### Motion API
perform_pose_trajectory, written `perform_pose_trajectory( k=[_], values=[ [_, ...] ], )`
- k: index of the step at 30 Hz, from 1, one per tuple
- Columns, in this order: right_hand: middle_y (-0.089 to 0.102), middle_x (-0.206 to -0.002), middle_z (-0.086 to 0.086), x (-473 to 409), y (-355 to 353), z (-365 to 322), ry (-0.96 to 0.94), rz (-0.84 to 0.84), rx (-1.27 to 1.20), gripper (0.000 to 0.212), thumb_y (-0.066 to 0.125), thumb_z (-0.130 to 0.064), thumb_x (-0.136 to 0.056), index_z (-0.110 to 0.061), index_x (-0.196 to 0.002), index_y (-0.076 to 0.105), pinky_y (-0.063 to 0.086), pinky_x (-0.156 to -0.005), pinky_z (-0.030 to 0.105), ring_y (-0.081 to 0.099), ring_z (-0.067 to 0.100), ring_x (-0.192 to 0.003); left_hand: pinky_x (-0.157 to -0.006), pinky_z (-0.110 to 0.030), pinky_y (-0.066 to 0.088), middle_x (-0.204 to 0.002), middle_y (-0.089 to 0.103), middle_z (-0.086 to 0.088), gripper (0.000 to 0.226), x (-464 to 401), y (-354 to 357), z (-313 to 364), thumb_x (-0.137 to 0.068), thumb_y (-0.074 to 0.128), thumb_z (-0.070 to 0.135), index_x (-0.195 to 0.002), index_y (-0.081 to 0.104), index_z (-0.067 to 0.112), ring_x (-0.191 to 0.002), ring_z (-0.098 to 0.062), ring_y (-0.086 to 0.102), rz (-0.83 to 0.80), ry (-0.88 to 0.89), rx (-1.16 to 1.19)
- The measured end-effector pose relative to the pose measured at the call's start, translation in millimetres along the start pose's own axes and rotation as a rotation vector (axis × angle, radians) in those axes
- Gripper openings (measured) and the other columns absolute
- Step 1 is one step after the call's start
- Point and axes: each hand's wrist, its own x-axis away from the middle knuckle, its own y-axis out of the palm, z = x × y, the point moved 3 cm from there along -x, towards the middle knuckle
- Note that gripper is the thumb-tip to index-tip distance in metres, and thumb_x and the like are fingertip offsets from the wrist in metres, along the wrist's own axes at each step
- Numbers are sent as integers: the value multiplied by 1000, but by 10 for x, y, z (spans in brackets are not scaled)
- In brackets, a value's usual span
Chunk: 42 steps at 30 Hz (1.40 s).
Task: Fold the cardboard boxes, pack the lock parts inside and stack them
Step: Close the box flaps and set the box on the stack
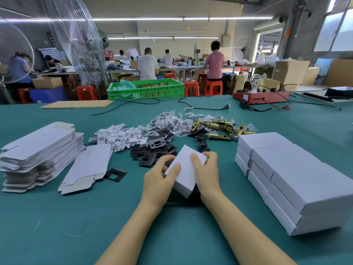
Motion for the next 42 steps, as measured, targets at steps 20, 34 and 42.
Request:
perform_pose_trajectory(
  k=[20, 34, 42],
  values=[
    [42, -121, -3, 133, 8, -289, -234, -621, 750, 87, 74, -64, -58, -44, -132, 33, 41, -87, 34, 42, 19, -116, -43, -12, 33, -45, 49, 9, 37, -52, -142, -92, -94, 60, 21, -60, 58, 7, -43, -4, 43, 302, -100, 130],
    [41, -107, 7, 64, -739, -1582, -361, -37, 807, 78, 70, -62, -59, -32, -123, 38, 48, -85, 43, 46, 31, -101, -41, -20, 41, -52, 60, 0, 47, -70, -74, -112, -100, 51, 39, -69, 68, 7, -41, -20, 57, 164, -142, 286],
    [43, -132, 23, -622, -1273, -1690, -19, 135, 1162, 92, 71, -65, -63, -15, -132, 38, 41, -99, 49, 40, 43, -121, -50, -27, 44, -53, 61, 1, 46, -68, -56, -94, -99, 52, 42, -70, 68, 10, -42, -18, 58, 129, -142, 249]
  ],
)
